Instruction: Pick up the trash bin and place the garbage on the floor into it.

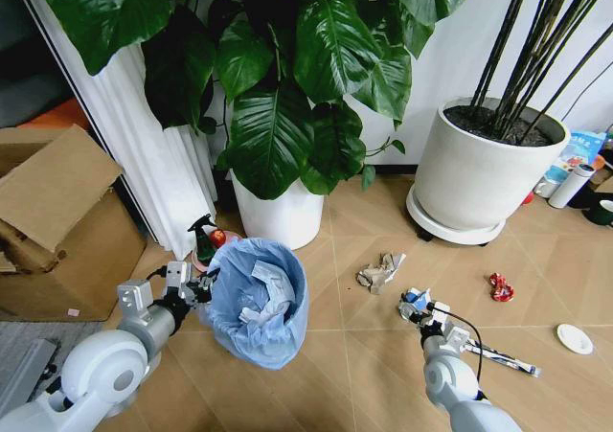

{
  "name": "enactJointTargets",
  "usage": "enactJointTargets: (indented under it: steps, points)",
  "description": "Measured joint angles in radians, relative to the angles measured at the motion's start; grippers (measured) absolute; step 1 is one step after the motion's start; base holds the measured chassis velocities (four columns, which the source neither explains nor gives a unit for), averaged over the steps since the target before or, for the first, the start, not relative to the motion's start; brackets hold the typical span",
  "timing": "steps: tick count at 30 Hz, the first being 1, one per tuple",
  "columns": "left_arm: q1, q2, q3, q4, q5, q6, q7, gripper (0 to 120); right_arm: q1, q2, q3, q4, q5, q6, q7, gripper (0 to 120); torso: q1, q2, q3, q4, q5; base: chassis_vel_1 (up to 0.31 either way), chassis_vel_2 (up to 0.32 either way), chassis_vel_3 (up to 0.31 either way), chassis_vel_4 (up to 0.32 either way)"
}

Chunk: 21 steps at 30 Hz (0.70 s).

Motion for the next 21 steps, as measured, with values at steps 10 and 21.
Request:
enactJointTargets:
  steps: [10, 21]
  points:
    - [-0.007, 0.006, 0.001, 0.009, -0.007, 0.001, -0.002, 0, 0.089, 0.020, -0.017, -0.122, 0.027, -0.027, 0.036, 100, 0.000, 0.000, 0.000, 0.0000, -0.0001, 0.000, 0.000, 0.000, 0.000]
    - [-0.011, 0.009, -0.003, 0.015, -0.014, 0.002, -0.005, 0, 0.166, 0.031, -0.036, -0.245, 0.045, -0.032, 0.021, 100, 0.000, 0.000, 0.000, 0.0000, 0.0000, 0.000, 0.000, 0.000, 0.000]
